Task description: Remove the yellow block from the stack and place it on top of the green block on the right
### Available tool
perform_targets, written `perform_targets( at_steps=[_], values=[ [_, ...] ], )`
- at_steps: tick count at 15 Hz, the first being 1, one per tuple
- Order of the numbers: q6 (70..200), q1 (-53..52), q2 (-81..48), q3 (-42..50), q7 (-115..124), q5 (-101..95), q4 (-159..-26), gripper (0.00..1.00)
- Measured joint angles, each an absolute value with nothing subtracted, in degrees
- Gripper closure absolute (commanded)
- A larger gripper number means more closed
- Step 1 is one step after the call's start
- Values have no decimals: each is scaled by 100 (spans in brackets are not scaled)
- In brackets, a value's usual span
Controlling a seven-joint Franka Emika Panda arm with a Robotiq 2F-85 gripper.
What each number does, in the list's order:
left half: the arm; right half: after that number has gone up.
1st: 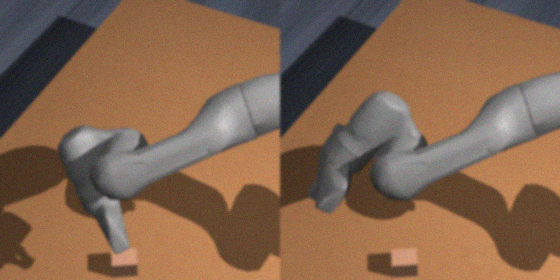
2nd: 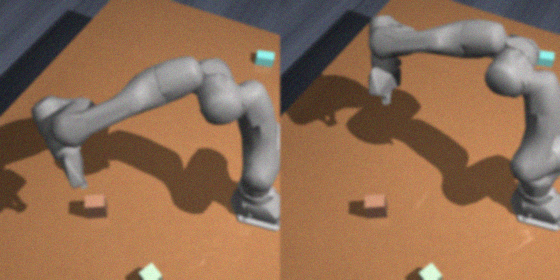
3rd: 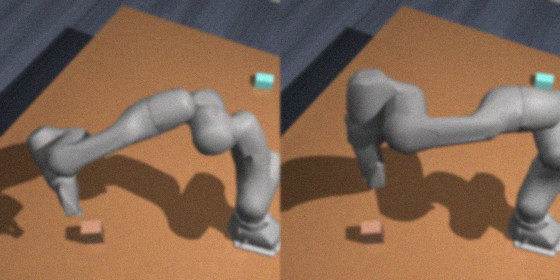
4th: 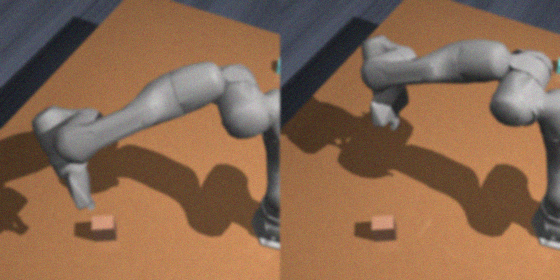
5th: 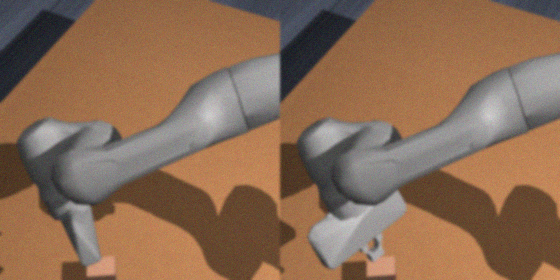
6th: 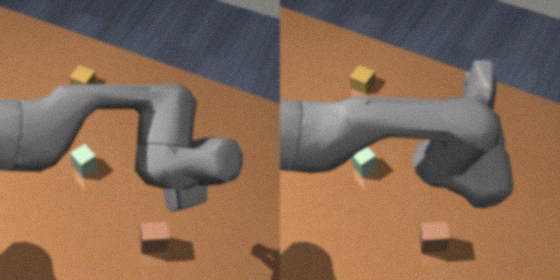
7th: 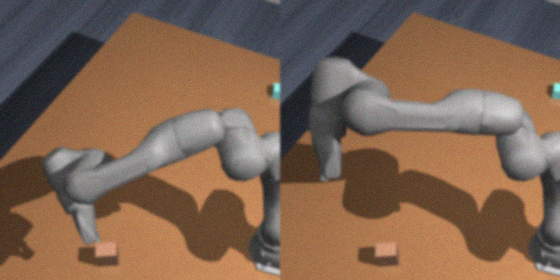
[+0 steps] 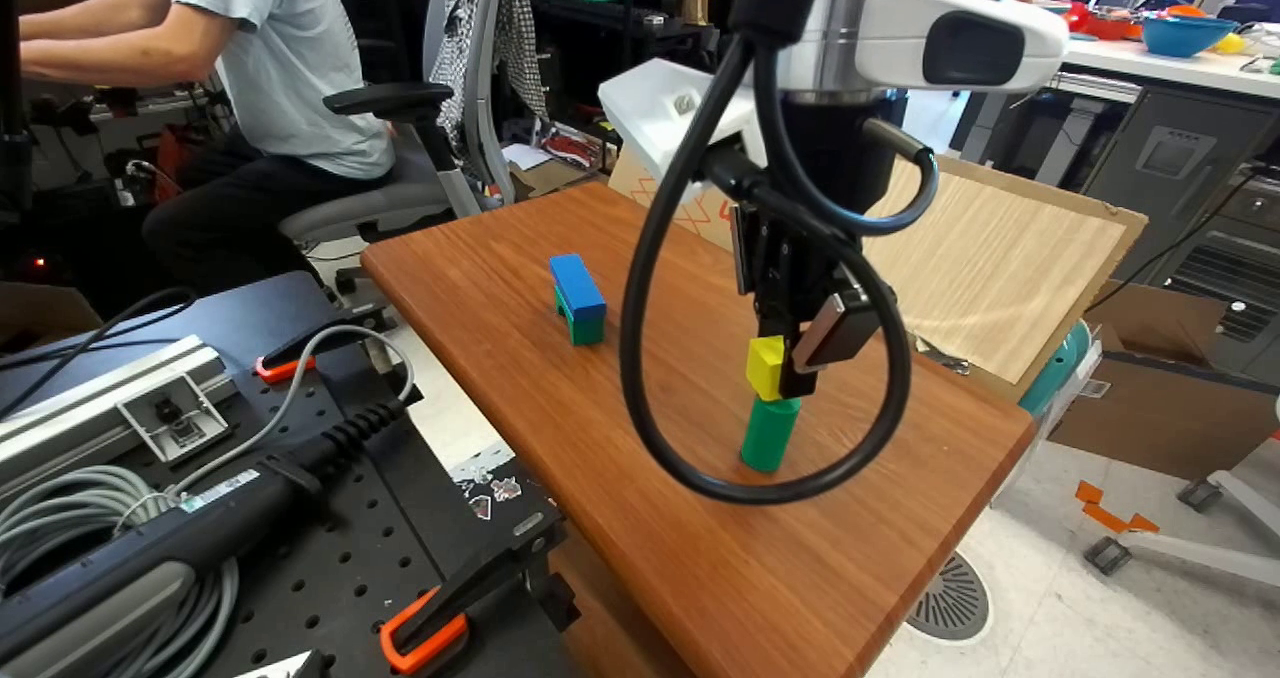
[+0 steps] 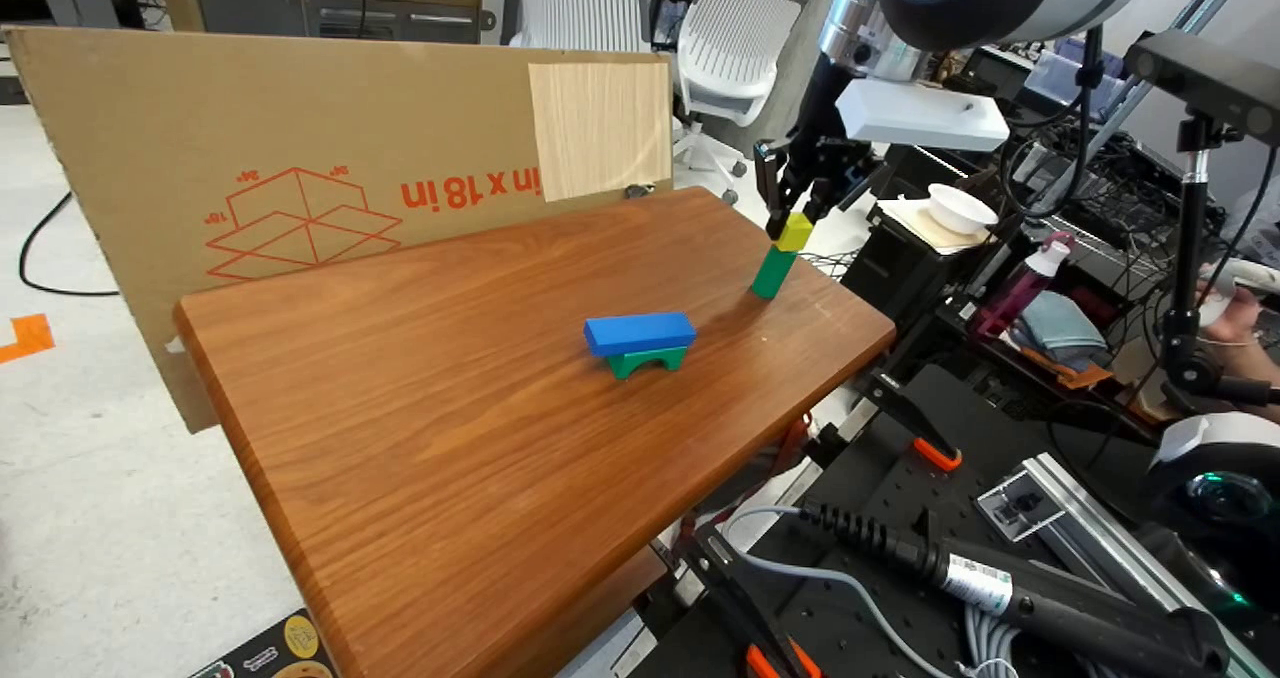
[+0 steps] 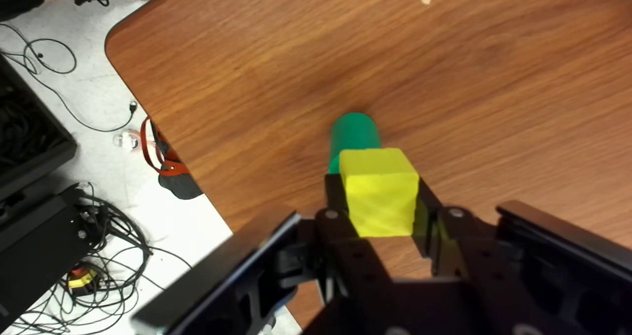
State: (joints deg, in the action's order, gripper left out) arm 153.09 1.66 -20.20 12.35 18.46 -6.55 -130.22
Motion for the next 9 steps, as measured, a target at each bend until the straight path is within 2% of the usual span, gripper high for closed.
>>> perform_targets(
  at_steps=[5, 6, 9],
  values=[
    [15305, 178, -2025, 1235, 1788, -654, -13022, 5],
    [15305, 178, -2025, 1235, 1776, -654, -13022, 1],
    [15305, 178, -2025, 1230, 1740, -654, -13022, 0]
  ],
)
